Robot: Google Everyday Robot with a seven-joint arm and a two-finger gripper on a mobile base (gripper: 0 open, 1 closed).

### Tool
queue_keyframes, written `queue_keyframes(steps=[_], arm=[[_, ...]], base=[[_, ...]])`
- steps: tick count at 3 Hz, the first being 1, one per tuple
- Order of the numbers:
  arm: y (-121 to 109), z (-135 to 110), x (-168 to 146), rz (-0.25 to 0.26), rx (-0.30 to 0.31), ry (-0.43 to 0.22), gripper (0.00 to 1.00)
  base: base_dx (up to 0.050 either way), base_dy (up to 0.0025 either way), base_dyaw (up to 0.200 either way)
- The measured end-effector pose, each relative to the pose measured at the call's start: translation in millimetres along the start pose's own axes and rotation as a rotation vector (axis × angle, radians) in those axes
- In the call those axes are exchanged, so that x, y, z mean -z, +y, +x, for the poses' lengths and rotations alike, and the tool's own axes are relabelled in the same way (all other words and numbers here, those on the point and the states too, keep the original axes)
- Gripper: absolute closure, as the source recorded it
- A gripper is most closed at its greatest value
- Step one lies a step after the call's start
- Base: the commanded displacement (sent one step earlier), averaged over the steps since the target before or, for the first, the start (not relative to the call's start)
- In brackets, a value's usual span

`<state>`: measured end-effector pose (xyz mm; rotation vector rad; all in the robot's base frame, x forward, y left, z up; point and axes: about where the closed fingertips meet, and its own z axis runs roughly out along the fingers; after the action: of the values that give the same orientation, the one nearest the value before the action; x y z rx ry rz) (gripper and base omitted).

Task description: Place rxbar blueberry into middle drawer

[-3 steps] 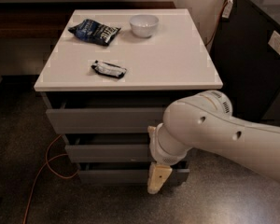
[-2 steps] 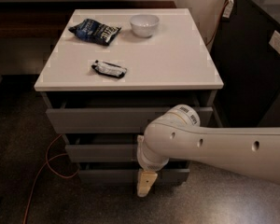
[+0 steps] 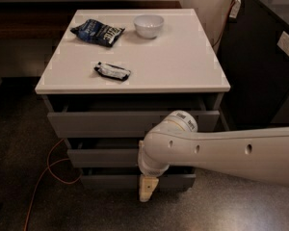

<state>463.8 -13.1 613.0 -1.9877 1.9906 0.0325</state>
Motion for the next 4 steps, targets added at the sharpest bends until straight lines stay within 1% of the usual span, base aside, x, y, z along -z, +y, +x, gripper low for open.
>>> queue_keyframes(steps=[2, 3, 4], arm=[[-16, 9, -71, -0.028, -0.006, 0.003, 0.0], [-30, 12, -109, -0.018, 0.026, 0.007, 0.0], [-55, 14, -148, 0.01, 0.078, 0.001, 0.0]], base=[[0.0, 0.0, 0.0], [0.0, 0.0, 0.0], [0.0, 0.0, 0.0]])
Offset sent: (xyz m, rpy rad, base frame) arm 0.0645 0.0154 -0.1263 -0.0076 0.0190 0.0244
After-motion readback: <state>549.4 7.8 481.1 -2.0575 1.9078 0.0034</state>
